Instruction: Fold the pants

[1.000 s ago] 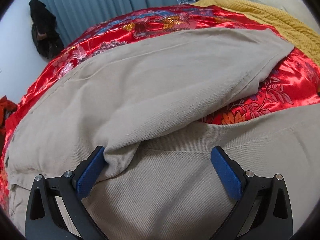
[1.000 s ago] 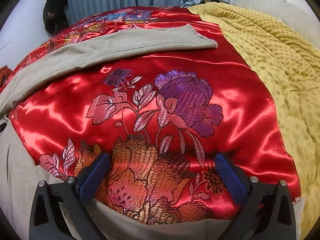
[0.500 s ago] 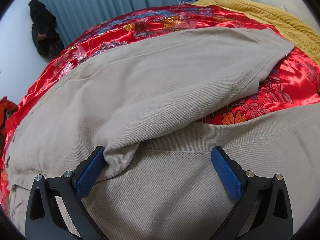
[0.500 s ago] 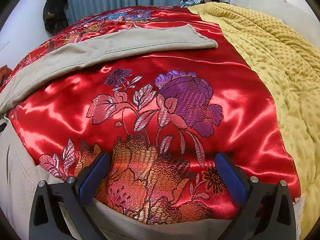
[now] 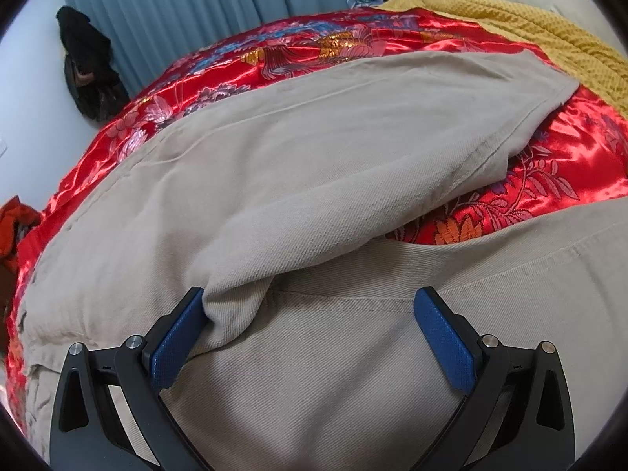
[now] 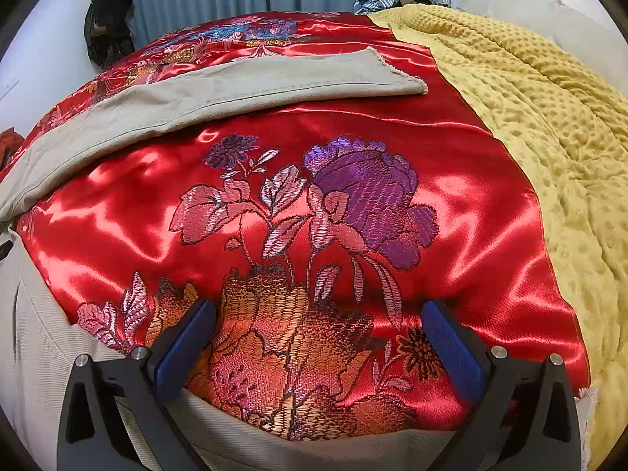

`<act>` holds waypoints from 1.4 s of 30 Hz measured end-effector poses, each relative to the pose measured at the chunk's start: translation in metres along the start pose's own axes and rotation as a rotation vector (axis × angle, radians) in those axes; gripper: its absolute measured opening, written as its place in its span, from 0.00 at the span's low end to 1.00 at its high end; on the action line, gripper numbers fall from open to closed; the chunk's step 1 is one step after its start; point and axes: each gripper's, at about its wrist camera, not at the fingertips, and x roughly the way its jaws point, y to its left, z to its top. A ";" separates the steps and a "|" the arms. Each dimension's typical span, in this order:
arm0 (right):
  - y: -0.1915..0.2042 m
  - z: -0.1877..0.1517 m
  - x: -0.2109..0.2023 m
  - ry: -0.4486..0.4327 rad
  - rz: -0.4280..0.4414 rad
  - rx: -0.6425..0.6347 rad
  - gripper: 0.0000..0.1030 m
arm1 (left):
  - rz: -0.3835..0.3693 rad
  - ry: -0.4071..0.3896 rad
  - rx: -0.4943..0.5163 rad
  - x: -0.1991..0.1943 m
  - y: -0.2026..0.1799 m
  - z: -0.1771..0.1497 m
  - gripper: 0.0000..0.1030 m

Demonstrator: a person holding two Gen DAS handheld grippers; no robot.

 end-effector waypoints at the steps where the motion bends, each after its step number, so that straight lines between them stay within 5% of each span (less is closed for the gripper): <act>1: 0.000 0.000 0.000 0.000 0.000 0.000 1.00 | 0.001 0.000 0.000 0.000 0.000 0.000 1.00; 42: 0.002 0.001 0.001 0.001 -0.012 -0.008 1.00 | -0.011 -0.005 -0.010 0.000 0.002 0.000 1.00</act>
